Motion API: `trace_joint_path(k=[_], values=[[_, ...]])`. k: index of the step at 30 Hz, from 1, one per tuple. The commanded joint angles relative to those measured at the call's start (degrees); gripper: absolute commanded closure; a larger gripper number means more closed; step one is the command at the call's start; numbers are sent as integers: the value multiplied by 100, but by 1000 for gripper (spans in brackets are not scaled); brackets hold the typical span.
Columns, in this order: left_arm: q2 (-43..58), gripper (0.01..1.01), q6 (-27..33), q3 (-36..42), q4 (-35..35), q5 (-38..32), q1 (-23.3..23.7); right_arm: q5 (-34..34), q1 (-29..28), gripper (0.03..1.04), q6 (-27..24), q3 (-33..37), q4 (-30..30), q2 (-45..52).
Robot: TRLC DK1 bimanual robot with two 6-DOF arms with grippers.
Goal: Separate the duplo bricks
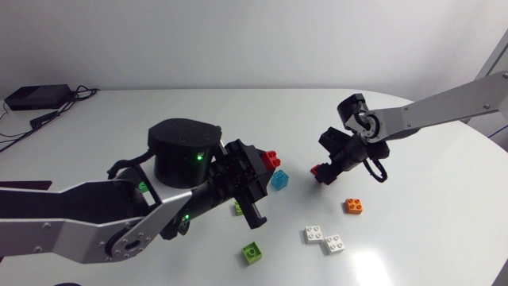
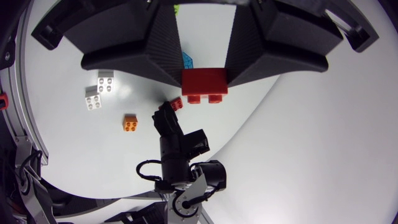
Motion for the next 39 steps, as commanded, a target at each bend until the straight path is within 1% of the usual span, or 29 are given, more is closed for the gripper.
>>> trace_joint_path(k=[1,2,6,8,14,16,20,23,25,28,30,32,34,39], values=[[-23,667,-129,-125,-15,13,47,-47,32,180,-88,-56,12,-199],[-23,667,-129,-125,-6,13,39,-153,32,180,-79,-91,-6,-349],[30,667,-129,-125,3,4,47,-979,15,180,-62,-258,-252,-973],[65,667,-129,-125,29,13,47,-1199,-3,180,-26,-328,-287,-1193],[206,667,-94,-160,56,4,126,-1577,50,180,26,-460,-498,-1474],[294,666,-94,-178,64,31,197,-1594,120,182,35,-530,-498,-1544],[522,666,-199,-116,56,373,416,-1603,217,182,44,-645,-480,-1588],[672,666,-287,-37,38,602,496,-1788,234,182,70,-653,-586,-1641],[698,666,-287,-28,47,602,460,-2122,217,182,70,-601,-788,-1702],[777,666,-287,33,56,602,372,-2957,85,182,61,-407,-1271,-1843],[830,666,-278,77,73,602,329,-3554,6,182,-26,-249,-1711,-1869],[856,666,-278,112,73,602,311,-3897,6,182,-123,-179,-1966,-1869],[882,666,-287,139,73,602,276,-4249,6,182,-132,-152,-2071,-1834],[882,666,-287,174,73,593,135,-4750,138,182,-141,94,-2335,-1544]])
